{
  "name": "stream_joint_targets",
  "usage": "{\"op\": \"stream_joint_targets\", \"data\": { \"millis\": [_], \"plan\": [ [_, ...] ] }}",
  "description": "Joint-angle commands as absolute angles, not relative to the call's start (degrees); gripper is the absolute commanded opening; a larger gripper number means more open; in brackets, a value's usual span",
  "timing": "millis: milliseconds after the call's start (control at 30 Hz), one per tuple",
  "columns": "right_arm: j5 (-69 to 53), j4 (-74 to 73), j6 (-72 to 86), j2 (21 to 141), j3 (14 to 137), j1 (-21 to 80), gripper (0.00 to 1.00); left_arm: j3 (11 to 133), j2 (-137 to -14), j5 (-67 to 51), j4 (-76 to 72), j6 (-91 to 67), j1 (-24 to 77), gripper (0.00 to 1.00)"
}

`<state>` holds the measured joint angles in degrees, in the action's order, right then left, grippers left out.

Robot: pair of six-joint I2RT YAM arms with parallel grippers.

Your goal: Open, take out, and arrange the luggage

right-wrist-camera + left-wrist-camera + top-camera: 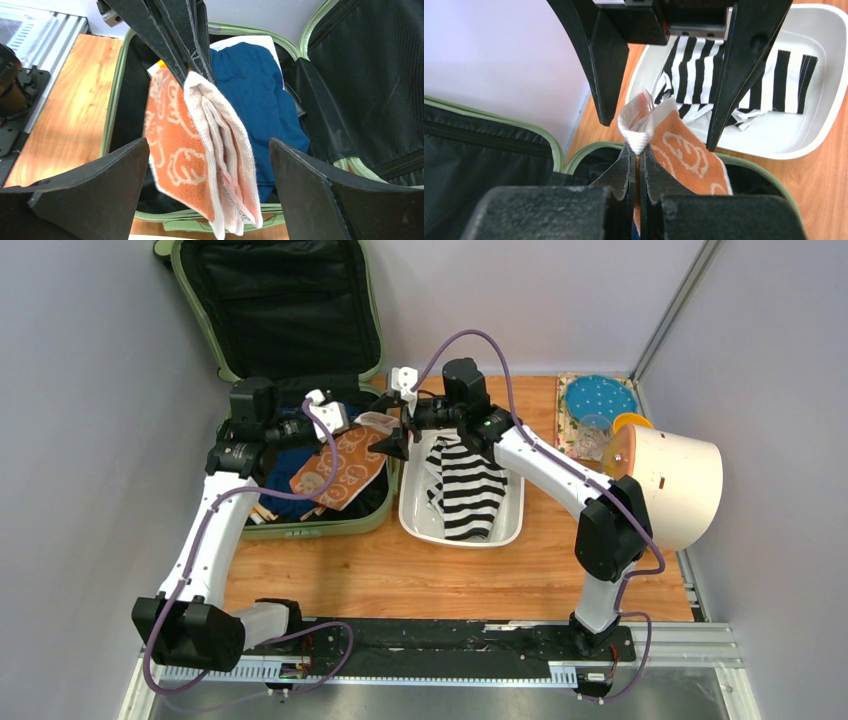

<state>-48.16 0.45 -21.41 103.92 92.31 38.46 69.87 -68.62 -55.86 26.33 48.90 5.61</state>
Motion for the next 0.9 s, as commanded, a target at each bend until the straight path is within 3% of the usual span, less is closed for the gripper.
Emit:
{"op": "stream_joint_targets", "data": {
  "millis": [0,100,133,200,233,267,300,333,433,533,867],
  "plan": [
    [-45.36,0.36,-27.59,104.06,92.82,38.5,0.93,70.75,-67.59,-58.71,19.96,43.07,6.5,0.0],
    [-45.44,-1.48,-26.64,103.01,92.2,37.71,0.57,71.01,-67.41,-58.45,17.67,40.61,7.29,0.0],
    [-45.35,-2.63,-25.85,102.49,92.46,37.44,0.29,70.93,-67.5,-58.36,17.23,40.0,7.82,0.0],
    [-46.49,-5.52,-25.92,99.68,92.81,36.3,0.05,70.93,-67.41,-58.19,15.74,37.89,8.17,0.0],
    [-46.58,-7.97,-26.19,98.36,92.38,35.95,0.0,70.93,-67.41,-58.01,15.21,36.92,8.7,0.0],
    [-47.1,-9.74,-26.8,95.57,92.2,34.99,0.0,70.84,-67.5,-57.31,13.73,34.65,8.96,0.0],
    [-47.28,-11.84,-29.59,94.15,92.11,34.55,0.0,70.67,-67.59,-56.35,12.67,33.15,9.31,0.07],
    [-47.46,-17.09,-31.36,92.74,92.11,34.19,0.0,70.32,-67.59,-55.47,11.18,31.13,9.32,0.28],
    [-47.72,-31.04,-40.49,87.12,94.3,33.4,0.0,69.96,-68.03,-51.16,5.2,22.43,9.32,0.53],
    [-47.99,-41.17,-45.16,83.16,95.62,33.05,0.0,70.23,-68.82,-46.77,2.29,18.2,9.32,0.64],
    [-47.81,-68.71,-55.79,70.32,95.01,32.96,0.0,67.33,-69.35,-38.94,1.31,13.89,9.32,0.7]
  ]
}}
